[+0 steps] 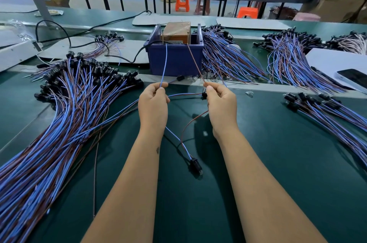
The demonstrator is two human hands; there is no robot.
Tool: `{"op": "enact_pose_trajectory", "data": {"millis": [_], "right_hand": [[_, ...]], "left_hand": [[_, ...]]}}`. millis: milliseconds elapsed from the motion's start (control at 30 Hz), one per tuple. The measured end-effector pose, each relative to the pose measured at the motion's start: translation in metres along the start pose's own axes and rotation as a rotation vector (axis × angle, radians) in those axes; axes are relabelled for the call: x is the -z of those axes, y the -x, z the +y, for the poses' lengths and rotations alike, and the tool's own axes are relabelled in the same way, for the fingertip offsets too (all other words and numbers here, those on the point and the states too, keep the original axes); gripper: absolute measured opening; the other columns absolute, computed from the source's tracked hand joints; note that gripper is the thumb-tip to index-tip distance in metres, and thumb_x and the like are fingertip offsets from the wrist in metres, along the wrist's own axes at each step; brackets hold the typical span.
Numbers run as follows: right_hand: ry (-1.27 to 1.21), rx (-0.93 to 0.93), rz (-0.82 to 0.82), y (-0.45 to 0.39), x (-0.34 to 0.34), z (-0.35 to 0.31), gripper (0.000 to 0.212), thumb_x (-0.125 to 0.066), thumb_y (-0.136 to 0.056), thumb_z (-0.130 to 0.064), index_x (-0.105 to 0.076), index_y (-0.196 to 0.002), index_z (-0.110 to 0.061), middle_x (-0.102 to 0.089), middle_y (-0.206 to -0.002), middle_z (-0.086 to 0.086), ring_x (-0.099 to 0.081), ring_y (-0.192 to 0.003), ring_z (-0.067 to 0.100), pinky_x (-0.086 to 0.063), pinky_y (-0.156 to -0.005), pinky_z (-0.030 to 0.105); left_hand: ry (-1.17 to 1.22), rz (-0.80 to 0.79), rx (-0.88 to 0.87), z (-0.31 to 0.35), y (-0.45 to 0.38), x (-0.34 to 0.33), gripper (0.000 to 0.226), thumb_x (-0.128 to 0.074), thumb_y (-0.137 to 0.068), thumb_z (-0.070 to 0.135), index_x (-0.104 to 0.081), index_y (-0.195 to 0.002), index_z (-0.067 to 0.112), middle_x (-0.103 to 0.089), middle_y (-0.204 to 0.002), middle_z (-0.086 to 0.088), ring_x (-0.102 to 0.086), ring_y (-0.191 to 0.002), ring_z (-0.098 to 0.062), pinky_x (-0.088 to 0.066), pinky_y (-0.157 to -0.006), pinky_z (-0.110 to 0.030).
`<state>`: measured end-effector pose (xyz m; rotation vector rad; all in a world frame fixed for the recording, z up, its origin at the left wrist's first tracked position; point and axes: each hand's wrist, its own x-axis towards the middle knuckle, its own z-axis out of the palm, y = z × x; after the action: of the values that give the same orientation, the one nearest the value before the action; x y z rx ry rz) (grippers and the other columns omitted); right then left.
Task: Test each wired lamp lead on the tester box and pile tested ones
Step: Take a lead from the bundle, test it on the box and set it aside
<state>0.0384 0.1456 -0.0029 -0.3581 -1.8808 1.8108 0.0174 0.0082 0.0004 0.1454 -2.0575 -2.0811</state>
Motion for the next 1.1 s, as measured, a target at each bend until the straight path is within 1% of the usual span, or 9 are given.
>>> {"op": "enact_pose_trajectory", "data": {"millis": [100,200,300,433,533,667,867,1000,1100], "right_hand": [[0.002,0.01,-0.006,-0.0008,-0.0008,0.0007,0.023,-0.05,-0.097,-0.014,-0.069,-0.103,-0.024,-0.054,-0.062,-0.021,-0.046,-0.051,-0.003,-0.036,-0.054,0.011],[0.001,0.005,-0.011,-0.002,-0.0012,0.0019,0.022,-0.049,-0.098,-0.015,-0.068,-0.101,-0.026,-0.054,-0.056,-0.023,-0.043,-0.049,-0.002,-0.036,-0.051,0.011],[-0.011,-0.007,-0.008,-0.0036,-0.0015,0.0025,0.022,-0.05,-0.098,-0.015,-0.068,-0.101,-0.026,-0.053,-0.057,-0.022,-0.043,-0.049,-0.002,-0.035,-0.053,0.013],[-0.024,-0.014,-0.018,-0.0049,-0.0019,0.0027,0.024,-0.049,-0.098,-0.014,-0.067,-0.096,-0.029,-0.049,-0.049,-0.023,-0.038,-0.049,0.001,-0.034,-0.053,0.017],[-0.019,-0.011,-0.018,-0.0052,-0.0026,0.0032,0.024,-0.05,-0.098,-0.014,-0.067,-0.094,-0.03,-0.051,-0.051,-0.023,-0.04,-0.052,0.0,-0.036,-0.055,0.018],[-0.018,-0.006,-0.018,-0.0055,-0.0033,0.0037,0.024,-0.05,-0.098,-0.014,-0.068,-0.095,-0.03,-0.052,-0.058,-0.02,-0.043,-0.056,0.001,-0.037,-0.058,0.019],[-0.004,-0.001,-0.034,-0.0049,-0.0035,0.0039,0.024,-0.051,-0.098,-0.014,-0.069,-0.097,-0.03,-0.047,-0.056,-0.016,-0.037,-0.052,0.004,-0.035,-0.051,0.017],[0.028,0.009,-0.043,-0.0049,-0.0037,0.0048,0.022,-0.05,-0.098,-0.016,-0.068,-0.102,-0.028,-0.047,-0.06,-0.013,-0.037,-0.052,0.004,-0.036,-0.051,0.017],[0.038,0.016,-0.049,-0.0046,-0.004,0.0051,0.021,-0.05,-0.099,-0.017,-0.067,-0.101,-0.03,-0.045,-0.061,-0.01,-0.036,-0.053,0.007,-0.036,-0.052,0.02]], "left_hand": [[0.01,-0.002,-0.001,0.0002,0.0,0.0004,0.026,-0.042,-0.097,0.012,-0.064,-0.093,0.026,-0.051,-0.047,0.016,-0.034,-0.039,-0.001,-0.031,-0.04,-0.013],[0.012,0.005,-0.003,0.0001,-0.0001,0.0004,0.026,-0.042,-0.098,0.012,-0.064,-0.093,0.026,-0.051,-0.047,0.017,-0.034,-0.039,0.0,-0.031,-0.04,-0.012],[0.008,0.007,-0.004,0.0005,-0.0005,0.0005,0.027,-0.041,-0.098,0.012,-0.063,-0.092,0.027,-0.051,-0.048,0.017,-0.034,-0.04,0.0,-0.031,-0.04,-0.012],[0.0,0.019,0.006,0.0008,-0.0035,0.0038,0.029,-0.042,-0.098,0.012,-0.064,-0.092,0.03,-0.051,-0.047,0.018,-0.036,-0.04,0.0,-0.032,-0.041,-0.013],[0.013,0.024,0.023,0.0002,-0.0062,0.0043,0.029,-0.043,-0.098,0.012,-0.065,-0.092,0.03,-0.051,-0.047,0.016,-0.034,-0.04,-0.001,-0.031,-0.041,-0.015],[0.008,0.012,0.011,-0.0002,-0.006,0.0036,0.029,-0.044,-0.098,0.012,-0.065,-0.092,0.03,-0.05,-0.046,0.017,-0.035,-0.04,0.0,-0.031,-0.041,-0.012],[0.007,0.001,0.006,-0.0008,-0.0058,0.0029,0.029,-0.044,-0.098,0.011,-0.065,-0.092,0.03,-0.05,-0.046,0.018,-0.035,-0.04,0.001,-0.031,-0.041,-0.01],[0.004,0.0,0.001,-0.0003,-0.005,0.0025,0.029,-0.044,-0.099,0.011,-0.065,-0.092,0.03,-0.049,-0.045,0.018,-0.036,-0.04,0.001,-0.031,-0.042,-0.009],[0.01,-0.002,0.0,0.0001,-0.0042,0.0016,0.028,-0.044,-0.099,0.01,-0.066,-0.093,0.028,-0.049,-0.044,0.018,-0.037,-0.039,0.001,-0.031,-0.043,-0.008]]}}
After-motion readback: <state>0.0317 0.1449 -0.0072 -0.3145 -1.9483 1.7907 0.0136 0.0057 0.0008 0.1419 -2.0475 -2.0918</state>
